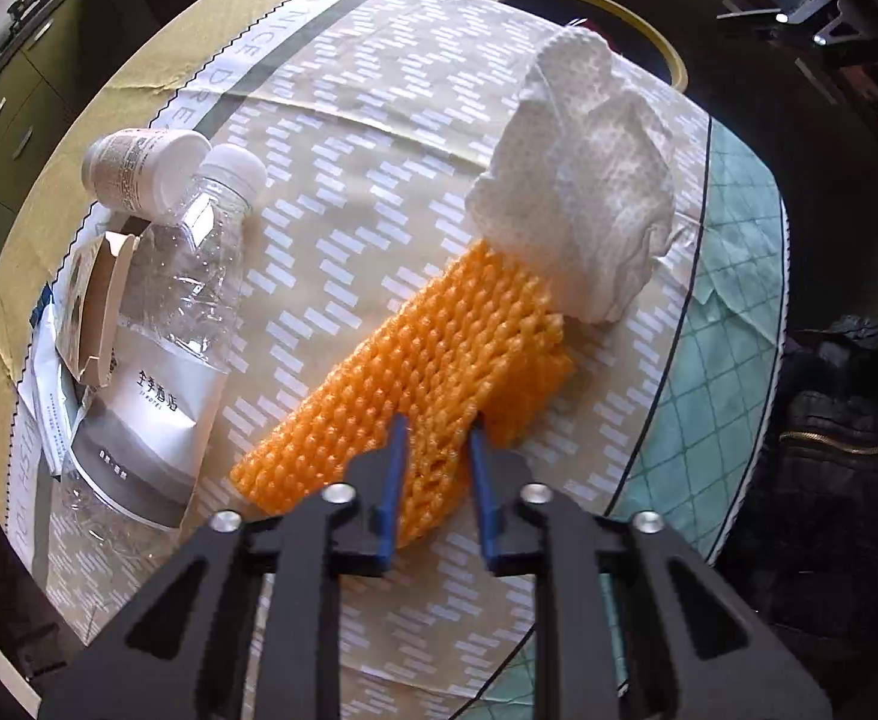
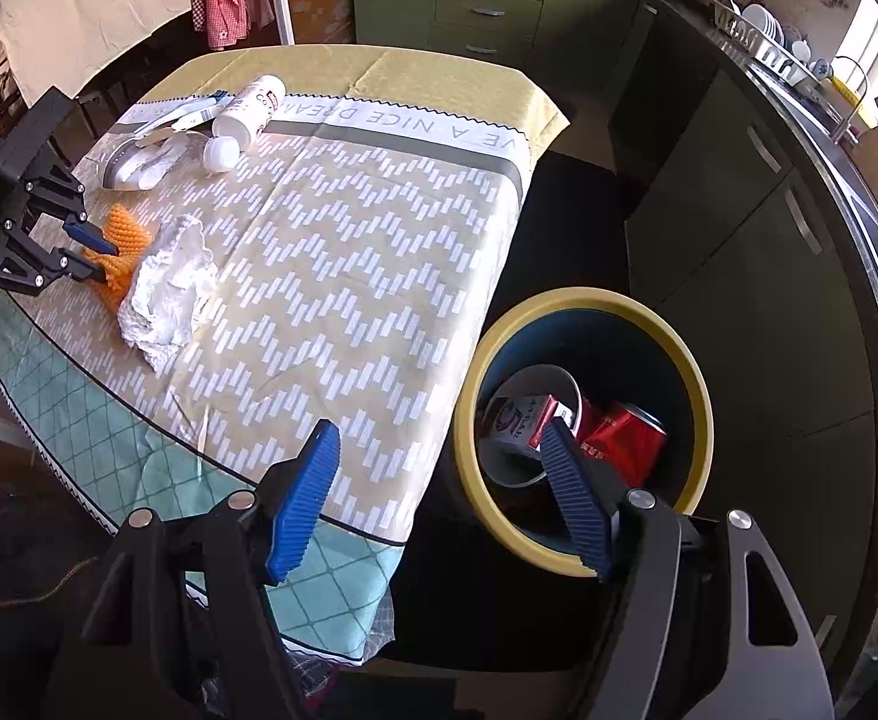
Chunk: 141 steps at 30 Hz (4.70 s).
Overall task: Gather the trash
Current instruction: 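Move both open grippers from the bin back over the table, then grasp the white pill bottle with the right gripper while the left gripper grasps the orange foam net, then drop the pill bottle into the bin with the right gripper while the left gripper drops the foam net in, then grasp the crumpled white tissue with the right gripper, then grasp the clear water bottle with the left gripper while the right gripper holds the tissue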
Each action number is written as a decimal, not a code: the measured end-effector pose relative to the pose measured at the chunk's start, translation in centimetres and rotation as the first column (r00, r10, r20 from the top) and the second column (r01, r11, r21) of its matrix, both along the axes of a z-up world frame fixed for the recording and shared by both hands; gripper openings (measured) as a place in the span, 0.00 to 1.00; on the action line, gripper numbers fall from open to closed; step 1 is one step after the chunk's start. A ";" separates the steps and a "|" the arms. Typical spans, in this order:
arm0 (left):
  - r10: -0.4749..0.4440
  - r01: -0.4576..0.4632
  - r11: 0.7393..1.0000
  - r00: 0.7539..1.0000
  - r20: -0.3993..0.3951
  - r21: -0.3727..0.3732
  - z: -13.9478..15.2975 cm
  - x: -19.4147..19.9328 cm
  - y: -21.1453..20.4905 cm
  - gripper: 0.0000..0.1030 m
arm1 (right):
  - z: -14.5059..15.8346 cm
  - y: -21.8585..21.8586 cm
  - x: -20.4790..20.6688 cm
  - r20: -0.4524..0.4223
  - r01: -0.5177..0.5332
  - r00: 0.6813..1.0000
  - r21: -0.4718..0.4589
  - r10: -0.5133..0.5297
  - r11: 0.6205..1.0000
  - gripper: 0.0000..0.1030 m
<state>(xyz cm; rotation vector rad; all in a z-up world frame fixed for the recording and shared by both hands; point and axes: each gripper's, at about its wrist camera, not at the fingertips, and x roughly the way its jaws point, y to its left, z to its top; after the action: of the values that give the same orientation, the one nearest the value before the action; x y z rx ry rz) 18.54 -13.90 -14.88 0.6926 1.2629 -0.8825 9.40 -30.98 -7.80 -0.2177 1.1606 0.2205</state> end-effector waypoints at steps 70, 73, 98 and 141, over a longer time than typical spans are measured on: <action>-0.032 0.070 0.973 0.985 0.169 -0.222 13.1 -3.5 -13.7 0.11 | -4.4 -18.0 2.4 -0.161 0.488 0.872 0.201 -0.462 0.849 0.53; -0.075 0.103 0.972 0.988 0.138 -0.210 11.7 -1.7 -19.2 0.11 | -2.5 -18.8 -1.5 -0.109 0.490 0.871 0.243 -0.478 0.837 0.53; -0.004 0.029 0.988 0.987 0.162 -0.151 11.1 2.5 -24.4 0.39 | -0.6 -16.8 -11.9 -0.015 0.430 0.892 0.336 -0.452 0.838 0.59; 0.052 -0.074 0.989 0.984 0.170 0.130 3.0 5.6 4.5 0.64 | -1.6 9.7 5.3 -0.275 -0.023 0.953 0.346 0.125 0.938 0.08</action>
<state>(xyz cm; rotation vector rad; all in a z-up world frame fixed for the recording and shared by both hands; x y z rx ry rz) 24.10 -9.36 -11.86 0.8128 1.1956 -0.6767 14.69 -21.30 -9.38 0.0809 1.3884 0.5309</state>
